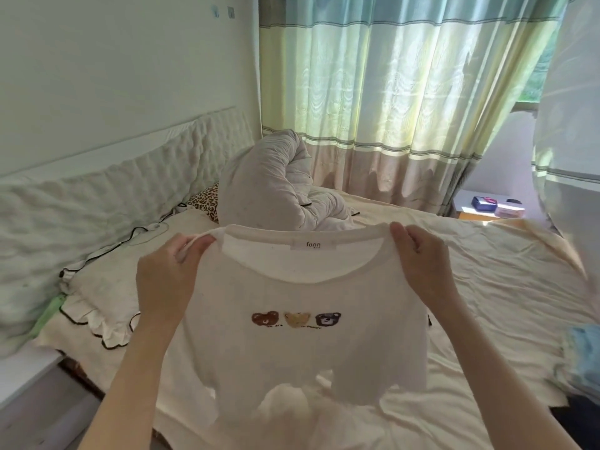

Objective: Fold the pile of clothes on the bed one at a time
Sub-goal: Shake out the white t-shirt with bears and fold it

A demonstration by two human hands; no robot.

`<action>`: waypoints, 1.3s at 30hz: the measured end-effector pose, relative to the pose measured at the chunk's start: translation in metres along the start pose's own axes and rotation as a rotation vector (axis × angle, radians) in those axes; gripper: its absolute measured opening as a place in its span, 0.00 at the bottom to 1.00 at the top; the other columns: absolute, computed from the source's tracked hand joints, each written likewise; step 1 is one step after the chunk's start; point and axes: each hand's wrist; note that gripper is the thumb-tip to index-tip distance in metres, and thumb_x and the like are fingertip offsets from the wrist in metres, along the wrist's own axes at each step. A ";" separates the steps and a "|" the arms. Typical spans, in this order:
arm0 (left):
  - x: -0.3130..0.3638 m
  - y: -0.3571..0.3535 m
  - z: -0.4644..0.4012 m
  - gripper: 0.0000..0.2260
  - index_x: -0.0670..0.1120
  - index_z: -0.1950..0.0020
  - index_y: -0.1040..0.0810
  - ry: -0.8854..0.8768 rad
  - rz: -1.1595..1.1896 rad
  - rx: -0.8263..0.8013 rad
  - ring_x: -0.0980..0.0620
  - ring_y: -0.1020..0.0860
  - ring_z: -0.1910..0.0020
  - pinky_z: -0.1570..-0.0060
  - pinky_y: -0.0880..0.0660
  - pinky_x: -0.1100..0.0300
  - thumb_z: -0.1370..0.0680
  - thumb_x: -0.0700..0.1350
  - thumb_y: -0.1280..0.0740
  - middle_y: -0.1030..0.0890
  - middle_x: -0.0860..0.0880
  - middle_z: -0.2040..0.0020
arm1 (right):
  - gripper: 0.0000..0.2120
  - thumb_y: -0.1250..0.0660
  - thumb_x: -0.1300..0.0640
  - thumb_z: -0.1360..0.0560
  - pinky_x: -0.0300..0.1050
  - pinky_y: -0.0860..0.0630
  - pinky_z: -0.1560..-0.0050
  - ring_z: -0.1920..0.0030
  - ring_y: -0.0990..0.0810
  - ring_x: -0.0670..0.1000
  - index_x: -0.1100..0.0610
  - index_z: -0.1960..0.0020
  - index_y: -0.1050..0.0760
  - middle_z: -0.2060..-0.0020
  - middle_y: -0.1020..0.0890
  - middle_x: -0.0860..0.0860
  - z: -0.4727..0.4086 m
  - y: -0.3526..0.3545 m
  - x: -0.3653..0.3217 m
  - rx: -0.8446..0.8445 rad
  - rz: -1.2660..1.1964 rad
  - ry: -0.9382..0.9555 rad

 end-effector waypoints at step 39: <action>-0.352 -0.373 -0.040 0.16 0.45 0.48 0.23 0.015 -0.529 -0.537 0.40 0.25 0.53 0.60 0.32 0.53 0.22 0.57 0.38 0.22 0.43 0.54 | 0.16 0.45 0.50 0.19 0.49 0.34 0.56 0.54 0.27 0.56 0.59 0.57 0.28 0.59 0.24 0.56 -0.082 -0.369 0.380 -0.558 0.520 -0.331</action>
Point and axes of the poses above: each hand's wrist, its own z-axis away from the middle knuckle, its own y-axis out of the back of the hand, x = y × z
